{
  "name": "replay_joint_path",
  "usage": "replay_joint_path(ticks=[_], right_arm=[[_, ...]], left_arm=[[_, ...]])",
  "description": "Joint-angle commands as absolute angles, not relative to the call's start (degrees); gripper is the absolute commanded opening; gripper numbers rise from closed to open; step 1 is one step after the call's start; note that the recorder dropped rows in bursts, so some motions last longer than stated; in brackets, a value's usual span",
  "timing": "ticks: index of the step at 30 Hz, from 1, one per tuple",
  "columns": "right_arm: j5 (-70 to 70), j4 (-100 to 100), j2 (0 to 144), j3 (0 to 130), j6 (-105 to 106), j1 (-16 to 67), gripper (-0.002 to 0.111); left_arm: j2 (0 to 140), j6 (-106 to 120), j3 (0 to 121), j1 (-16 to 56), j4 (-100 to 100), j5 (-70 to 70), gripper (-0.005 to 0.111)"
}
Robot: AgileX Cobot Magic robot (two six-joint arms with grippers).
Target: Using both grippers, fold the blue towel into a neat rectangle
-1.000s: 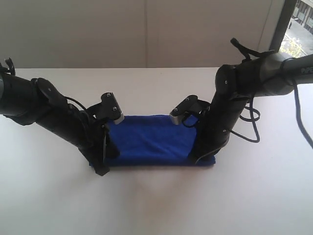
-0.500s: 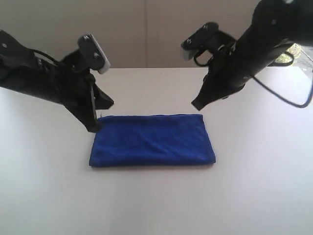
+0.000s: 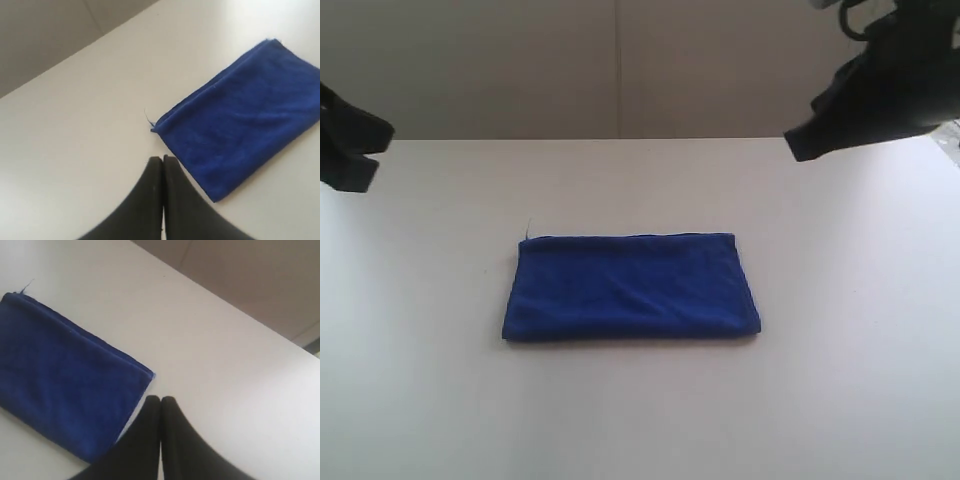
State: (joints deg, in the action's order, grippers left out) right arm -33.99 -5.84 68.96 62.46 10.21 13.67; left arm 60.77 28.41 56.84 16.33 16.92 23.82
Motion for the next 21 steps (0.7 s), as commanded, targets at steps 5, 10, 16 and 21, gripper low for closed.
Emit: replay_joint_path(ticks=[5, 10, 16, 21], right_arm=[[-27.3, -13.7, 49.5, 49.3, -2.1, 13.7, 0.0], [-27.0, -14.0, 38.7, 41.0, -3.9, 13.7, 0.0], [-27.1, -13.5, 36.8, 38.6, -6.8, 13.7, 0.0], [-27.1, -13.5, 36.8, 38.6, -6.8, 13.7, 0.0]], left_arm=[[39.1, 15.7, 41.0, 16.0, 17.1, 18.0, 0.0], [25.1, 13.7, 30.5, 16.0, 16.8, 15.4, 0.0], [22.1, 13.7, 26.5, 16.0, 16.4, 18.6, 0.0], [22.1, 13.7, 26.5, 16.0, 16.4, 18.6, 0.0]])
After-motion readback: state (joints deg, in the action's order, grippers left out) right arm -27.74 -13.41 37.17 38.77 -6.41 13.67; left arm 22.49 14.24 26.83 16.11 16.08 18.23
